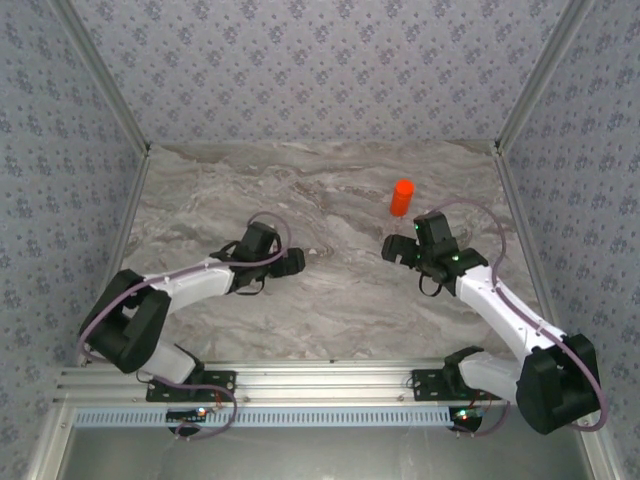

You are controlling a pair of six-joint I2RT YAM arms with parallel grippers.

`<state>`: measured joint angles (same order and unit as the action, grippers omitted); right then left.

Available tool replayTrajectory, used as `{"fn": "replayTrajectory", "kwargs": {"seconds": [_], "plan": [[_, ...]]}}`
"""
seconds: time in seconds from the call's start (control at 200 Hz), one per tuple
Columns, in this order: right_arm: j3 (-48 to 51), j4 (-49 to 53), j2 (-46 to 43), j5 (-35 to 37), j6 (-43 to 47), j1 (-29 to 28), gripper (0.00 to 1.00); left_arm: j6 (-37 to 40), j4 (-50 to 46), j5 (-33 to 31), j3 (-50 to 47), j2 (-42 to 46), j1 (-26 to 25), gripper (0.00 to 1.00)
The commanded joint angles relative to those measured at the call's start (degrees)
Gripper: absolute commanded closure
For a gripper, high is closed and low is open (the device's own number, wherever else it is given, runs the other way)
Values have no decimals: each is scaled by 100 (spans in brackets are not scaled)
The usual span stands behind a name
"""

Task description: Sort the pills into containers

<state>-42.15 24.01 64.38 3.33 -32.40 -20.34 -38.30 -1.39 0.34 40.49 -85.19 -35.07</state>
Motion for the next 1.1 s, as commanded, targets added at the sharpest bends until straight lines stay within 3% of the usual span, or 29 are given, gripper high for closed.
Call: {"fn": "replayTrajectory", "kwargs": {"seconds": [0.0,0.44,0.615,0.755,0.909,1.094], "plan": [[5,111,-126,-190,-37,133,0,-123,303,-107,289,-207,-137,0],[-9,208,-172,-357,151,514,0,-540,689,-304,654,-624,-982,0],[-94,249,-47,-464,290,577,0,-500,592,-397,838,-687,-1059,0],[-271,174,70,-724,667,493,0,-67,59,-538,933,-151,-1004,0],[-665,34,668,-1347,1351,-71,0,102,-869,-656,1065,635,-444,0],[-1920,26,2374,-1519,1921,-988,4,143,-1458,-349,1241,968,1060,0]]}}
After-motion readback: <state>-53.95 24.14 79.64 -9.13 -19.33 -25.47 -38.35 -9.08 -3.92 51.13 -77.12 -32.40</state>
